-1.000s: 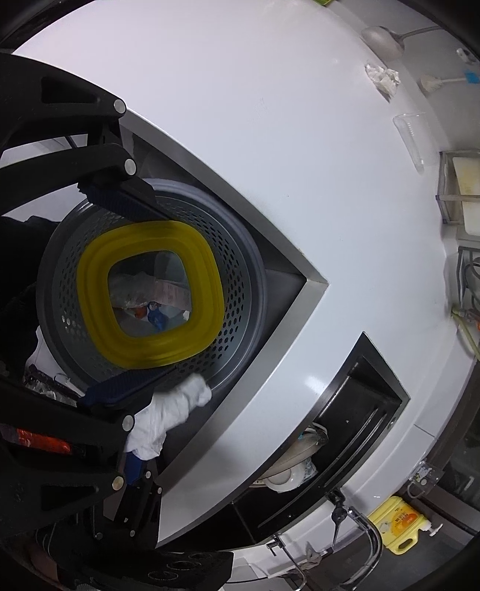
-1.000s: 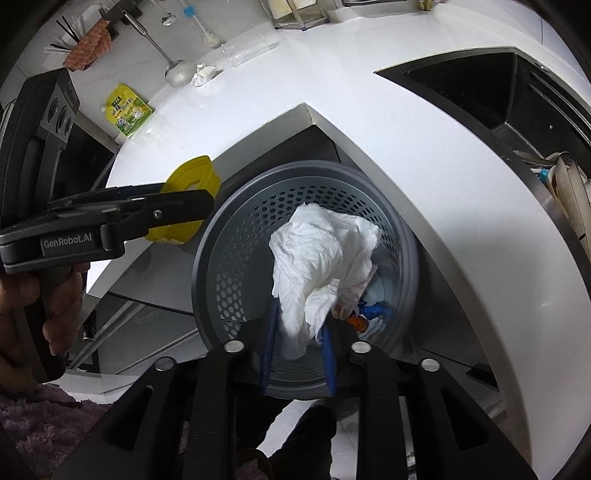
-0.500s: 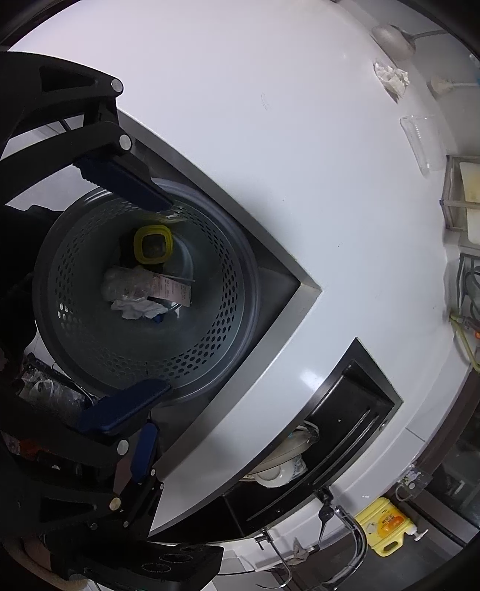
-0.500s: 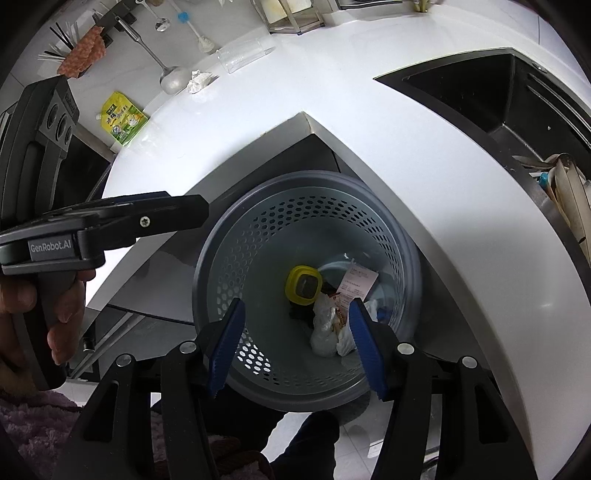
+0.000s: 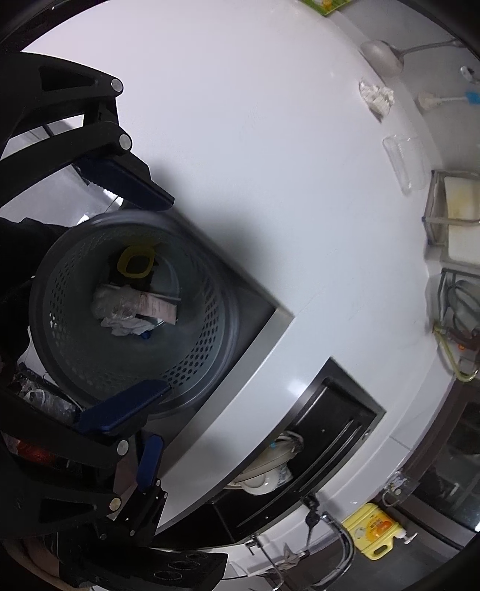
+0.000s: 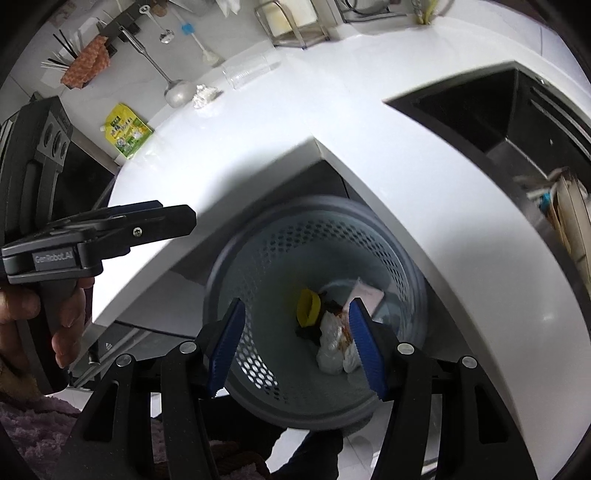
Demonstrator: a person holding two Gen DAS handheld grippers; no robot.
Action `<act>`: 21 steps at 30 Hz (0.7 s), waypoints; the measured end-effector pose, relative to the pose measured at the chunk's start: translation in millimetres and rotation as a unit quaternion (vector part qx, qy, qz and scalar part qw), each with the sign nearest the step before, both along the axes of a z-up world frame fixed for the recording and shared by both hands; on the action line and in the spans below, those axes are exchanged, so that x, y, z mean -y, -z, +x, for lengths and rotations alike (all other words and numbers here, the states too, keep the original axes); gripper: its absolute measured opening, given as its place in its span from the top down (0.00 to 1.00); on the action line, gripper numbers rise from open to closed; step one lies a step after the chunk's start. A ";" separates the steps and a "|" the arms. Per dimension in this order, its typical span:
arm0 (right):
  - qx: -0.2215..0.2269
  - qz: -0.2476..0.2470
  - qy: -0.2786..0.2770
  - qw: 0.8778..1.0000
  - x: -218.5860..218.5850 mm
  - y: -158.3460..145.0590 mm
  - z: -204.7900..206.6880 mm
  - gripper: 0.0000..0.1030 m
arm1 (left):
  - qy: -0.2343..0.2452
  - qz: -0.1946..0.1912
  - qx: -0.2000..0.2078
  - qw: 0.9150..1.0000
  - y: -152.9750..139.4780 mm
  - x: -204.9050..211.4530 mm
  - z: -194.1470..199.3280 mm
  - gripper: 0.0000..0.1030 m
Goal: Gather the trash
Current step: 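Open both tools to drop the lid and tissue into the bin, then move both open tools over the counter toward the crumpled paper and clear cup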
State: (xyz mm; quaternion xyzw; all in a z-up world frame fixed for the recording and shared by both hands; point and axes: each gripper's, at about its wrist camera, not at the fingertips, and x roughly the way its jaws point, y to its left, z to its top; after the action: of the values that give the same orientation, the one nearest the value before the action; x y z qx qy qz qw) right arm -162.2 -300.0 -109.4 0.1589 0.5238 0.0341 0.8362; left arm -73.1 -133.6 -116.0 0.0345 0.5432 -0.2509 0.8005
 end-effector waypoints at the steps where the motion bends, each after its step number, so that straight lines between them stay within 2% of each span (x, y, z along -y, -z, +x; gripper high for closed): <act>1: 0.006 -0.001 -0.002 1.000 -1.6 -4.0 4.3 0.45 | -0.004 0.000 0.004 1.000 -2.8 -3.5 3.7 0.12; 12: 0.048 -0.007 -0.015 0.999 -21.3 -32.8 68.4 0.44 | -0.054 0.010 0.035 0.998 -26.7 -55.6 68.4 0.12; 21: 0.066 -0.007 -0.017 0.998 -36.9 -44.5 144.3 0.42 | -0.071 0.016 0.045 0.996 -31.2 -92.8 136.7 0.12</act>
State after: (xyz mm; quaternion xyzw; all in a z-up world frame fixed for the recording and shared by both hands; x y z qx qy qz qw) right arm -17.9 -263.1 -65.0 0.1417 0.4706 0.0545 0.8692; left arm 63.6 -40.8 -84.8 0.0197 0.5119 -0.1832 0.8391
